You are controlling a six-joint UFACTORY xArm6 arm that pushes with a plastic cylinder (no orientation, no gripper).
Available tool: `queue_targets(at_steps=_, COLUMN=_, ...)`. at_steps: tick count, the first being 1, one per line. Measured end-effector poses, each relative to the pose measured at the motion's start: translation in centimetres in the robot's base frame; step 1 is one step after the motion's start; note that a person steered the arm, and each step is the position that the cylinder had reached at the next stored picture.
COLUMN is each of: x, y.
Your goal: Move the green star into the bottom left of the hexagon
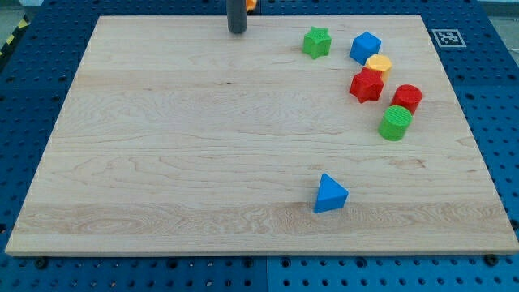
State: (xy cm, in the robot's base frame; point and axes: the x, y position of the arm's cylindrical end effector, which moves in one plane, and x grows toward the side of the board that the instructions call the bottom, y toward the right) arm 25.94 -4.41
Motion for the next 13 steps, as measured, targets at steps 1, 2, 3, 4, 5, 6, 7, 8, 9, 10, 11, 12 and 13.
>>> queue_targets(at_steps=1, x=4.9, y=5.2)
queue_targets(at_steps=2, x=4.8, y=11.5)
queue_targets(at_steps=3, x=-0.6, y=11.1)
queue_targets(at_steps=4, x=-3.0, y=10.2)
queue_targets(at_steps=5, x=-2.9, y=13.0)
queue_targets(at_steps=6, x=3.5, y=16.9)
queue_targets(at_steps=7, x=11.4, y=15.4)
queue_targets(at_steps=8, x=8.6, y=13.2)
queue_targets(at_steps=9, x=6.2, y=10.1)
queue_targets(at_steps=10, x=12.2, y=11.4)
queue_targets(at_steps=11, x=16.8, y=13.6)
queue_targets(at_steps=12, x=17.0, y=14.5)
queue_targets(at_steps=13, x=17.0, y=17.4)
